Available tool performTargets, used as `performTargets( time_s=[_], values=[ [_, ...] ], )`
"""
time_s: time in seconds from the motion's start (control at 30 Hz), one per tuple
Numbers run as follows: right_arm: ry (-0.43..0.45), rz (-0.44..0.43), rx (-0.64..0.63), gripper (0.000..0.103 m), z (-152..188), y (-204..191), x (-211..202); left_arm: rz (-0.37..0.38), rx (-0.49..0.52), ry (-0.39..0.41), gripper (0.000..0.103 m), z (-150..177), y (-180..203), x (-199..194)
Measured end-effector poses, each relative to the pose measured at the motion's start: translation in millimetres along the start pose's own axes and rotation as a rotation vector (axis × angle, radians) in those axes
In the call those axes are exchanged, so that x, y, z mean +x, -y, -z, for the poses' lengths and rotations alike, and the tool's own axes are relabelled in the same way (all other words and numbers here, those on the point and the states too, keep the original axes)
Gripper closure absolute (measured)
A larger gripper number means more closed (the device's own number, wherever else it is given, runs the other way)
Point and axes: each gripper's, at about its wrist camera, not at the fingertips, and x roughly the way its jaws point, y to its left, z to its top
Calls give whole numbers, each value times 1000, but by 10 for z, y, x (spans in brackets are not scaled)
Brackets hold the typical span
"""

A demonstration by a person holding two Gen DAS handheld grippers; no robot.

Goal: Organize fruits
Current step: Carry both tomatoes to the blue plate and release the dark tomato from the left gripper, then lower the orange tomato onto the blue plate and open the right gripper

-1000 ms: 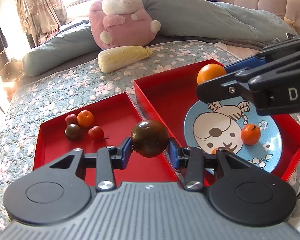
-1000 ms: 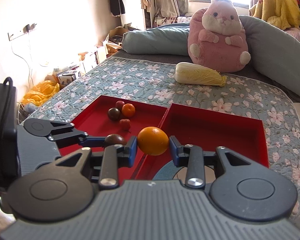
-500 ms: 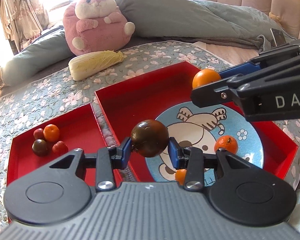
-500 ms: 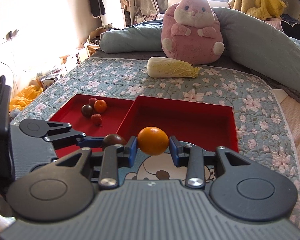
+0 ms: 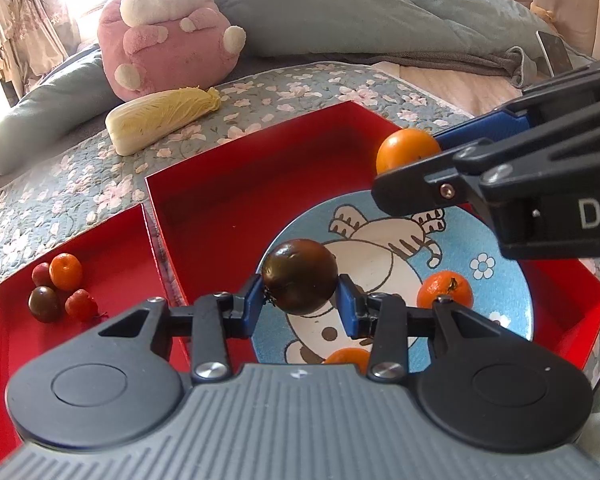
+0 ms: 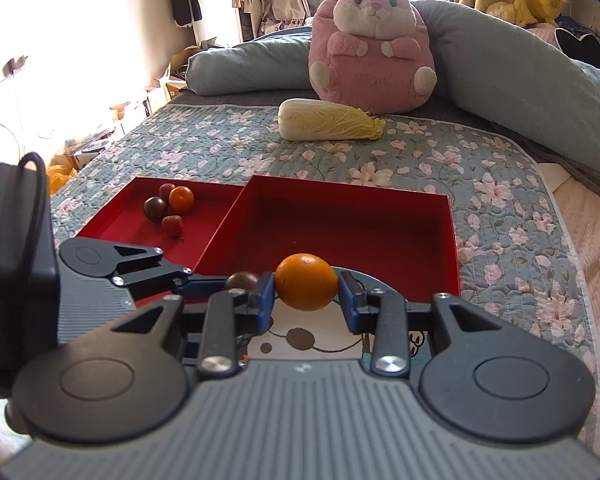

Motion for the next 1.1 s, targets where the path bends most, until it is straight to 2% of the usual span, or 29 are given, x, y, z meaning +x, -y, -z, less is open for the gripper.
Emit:
performTargets(
  time_s=[0.43,0.8,0.83,0.87,0.93,1.1],
  values=[
    [-29,9,8,65,80,142,42,14,17,-23,58,-78,143,238],
    [-37,10,10,65,98,176,54,18,41,-26,56,-70,220,268],
    [-40,10,9,65,102,174,60,21,40,-26,54,-71,217,262],
    [-42,10,8,65,103,174,64,24,36,-26,45,-69,211,251],
    [-44,9,7,65,108,173,69,15,44,-13,38,-56,218,220],
    [-49,11,4,65,109,163,85,22,54,3,38,-53,208,163]
  ],
)
